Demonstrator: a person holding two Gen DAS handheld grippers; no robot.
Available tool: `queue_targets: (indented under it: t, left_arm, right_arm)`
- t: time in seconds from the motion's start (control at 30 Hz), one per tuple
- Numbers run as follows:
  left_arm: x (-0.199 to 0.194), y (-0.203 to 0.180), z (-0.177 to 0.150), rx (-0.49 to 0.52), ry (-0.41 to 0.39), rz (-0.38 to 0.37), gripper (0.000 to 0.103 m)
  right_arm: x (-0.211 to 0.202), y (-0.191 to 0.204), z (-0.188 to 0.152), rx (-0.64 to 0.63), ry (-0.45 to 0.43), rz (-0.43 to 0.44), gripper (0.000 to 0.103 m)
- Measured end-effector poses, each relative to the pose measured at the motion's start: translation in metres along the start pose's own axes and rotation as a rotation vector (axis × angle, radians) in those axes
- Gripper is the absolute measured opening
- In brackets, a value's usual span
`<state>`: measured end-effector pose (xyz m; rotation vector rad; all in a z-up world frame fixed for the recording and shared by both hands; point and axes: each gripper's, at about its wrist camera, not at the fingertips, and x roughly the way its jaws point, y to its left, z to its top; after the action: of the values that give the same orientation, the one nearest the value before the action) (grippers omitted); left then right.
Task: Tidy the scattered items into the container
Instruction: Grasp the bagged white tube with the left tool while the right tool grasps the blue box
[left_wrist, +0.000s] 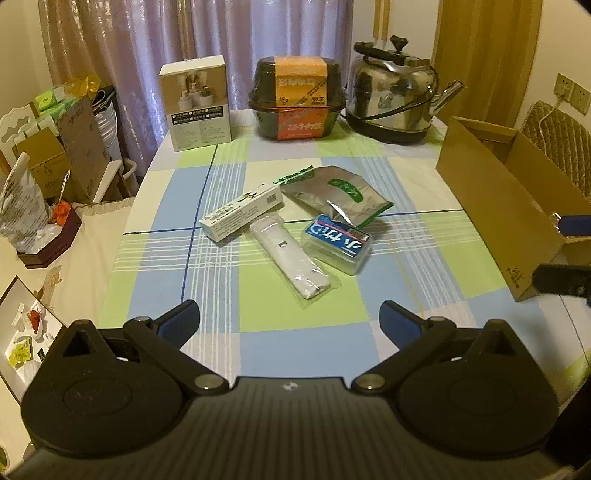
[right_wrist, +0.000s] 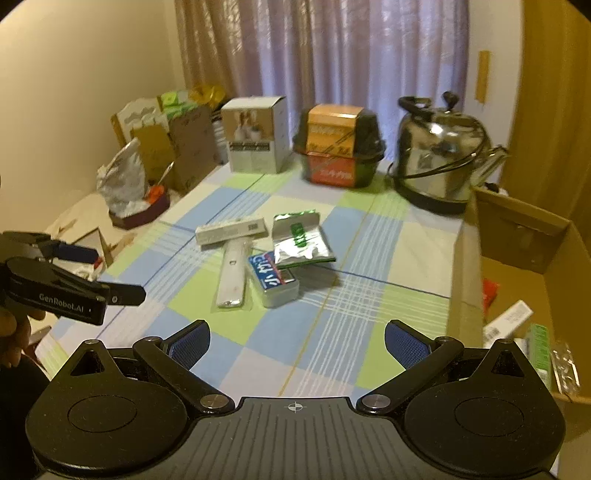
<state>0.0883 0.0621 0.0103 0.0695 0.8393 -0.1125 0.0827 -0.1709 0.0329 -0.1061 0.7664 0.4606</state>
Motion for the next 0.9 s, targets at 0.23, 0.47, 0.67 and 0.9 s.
queue_targets:
  t: [0.23, 0.47, 0.67, 0.9]
  left_arm:
    - [0.027, 0.012, 0.01, -0.018, 0.0, 0.007, 0.102]
    - [0.065, 0.022, 0.026, -0.04, -0.012, 0.025, 0.102]
    - [0.099, 0.026, 0.027, -0.031, -0.003, 0.025, 0.102]
    - [0.119, 0.034, 0.017, -0.038, -0.047, 0.039, 0.102]
  right_arm:
    - [0.046, 0.004, 0.009, -0.05, 0.033, 0.05, 0.103]
    - [0.104, -0.002, 0.016, -0.065, 0.077, 0.071, 0.103]
    - [0.15, -0.012, 0.02, -0.068, 0.102, 0.097, 0.103]
    - [0.195, -0.019, 0.026, -0.084, 0.136, 0.146, 0.087]
